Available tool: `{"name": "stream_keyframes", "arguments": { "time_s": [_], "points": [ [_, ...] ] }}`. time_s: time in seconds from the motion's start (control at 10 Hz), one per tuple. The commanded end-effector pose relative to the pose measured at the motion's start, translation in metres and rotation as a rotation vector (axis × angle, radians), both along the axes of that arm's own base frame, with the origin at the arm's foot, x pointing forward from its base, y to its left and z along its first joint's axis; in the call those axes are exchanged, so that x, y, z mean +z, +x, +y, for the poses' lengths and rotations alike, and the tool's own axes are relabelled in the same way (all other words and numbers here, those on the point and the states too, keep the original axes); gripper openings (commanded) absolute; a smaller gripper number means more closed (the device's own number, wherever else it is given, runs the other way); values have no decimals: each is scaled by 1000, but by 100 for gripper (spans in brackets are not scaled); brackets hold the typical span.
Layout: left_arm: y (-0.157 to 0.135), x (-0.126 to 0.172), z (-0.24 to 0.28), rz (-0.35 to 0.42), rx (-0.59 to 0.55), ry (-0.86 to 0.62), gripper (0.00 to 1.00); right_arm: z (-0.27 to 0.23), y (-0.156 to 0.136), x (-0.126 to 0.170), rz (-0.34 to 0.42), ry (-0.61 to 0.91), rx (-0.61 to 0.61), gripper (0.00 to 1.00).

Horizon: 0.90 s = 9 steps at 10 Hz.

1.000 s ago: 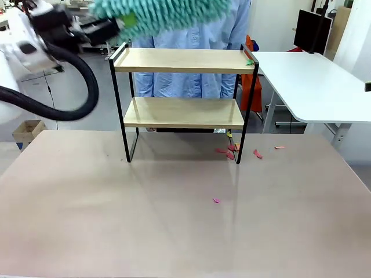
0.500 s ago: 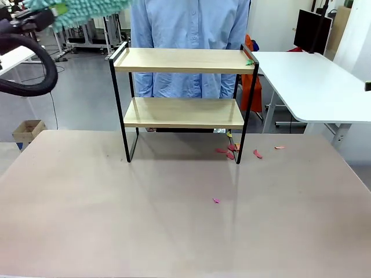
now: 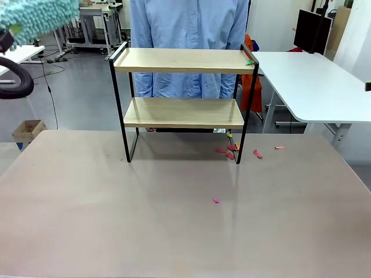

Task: Clean the shelf.
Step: Hand the Duster back to the human.

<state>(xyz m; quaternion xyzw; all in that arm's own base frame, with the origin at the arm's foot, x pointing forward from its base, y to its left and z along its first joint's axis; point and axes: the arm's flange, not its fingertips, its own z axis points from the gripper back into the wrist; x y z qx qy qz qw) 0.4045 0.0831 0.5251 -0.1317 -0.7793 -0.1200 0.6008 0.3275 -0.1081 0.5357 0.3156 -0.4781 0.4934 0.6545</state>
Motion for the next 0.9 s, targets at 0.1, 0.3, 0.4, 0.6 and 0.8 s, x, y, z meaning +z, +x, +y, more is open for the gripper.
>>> {"name": "stream_keyframes", "arguments": {
  "time_s": [0.1, 0.3, 0.4, 0.6, 0.8],
  "points": [
    [-10, -43, -4, 54, 119, 70, 17, 0, 1, 2, -21, 18, 5, 100],
    [-25, -85, -4, 93, 161, 60, 17, 0, 1, 2, -21, 18, 5, 100],
    [-37, -105, -6, 124, 178, 66, 17, 0, 1, 2, -21, 18, 5, 100],
    [-60, -131, -10, 132, 185, 36, 17, 0, 1, 2, -21, 18, 5, 100],
    [-75, -146, -17, 88, 209, 52, 17, 0, 1, 2, -21, 18, 5, 100]
  ]
}}
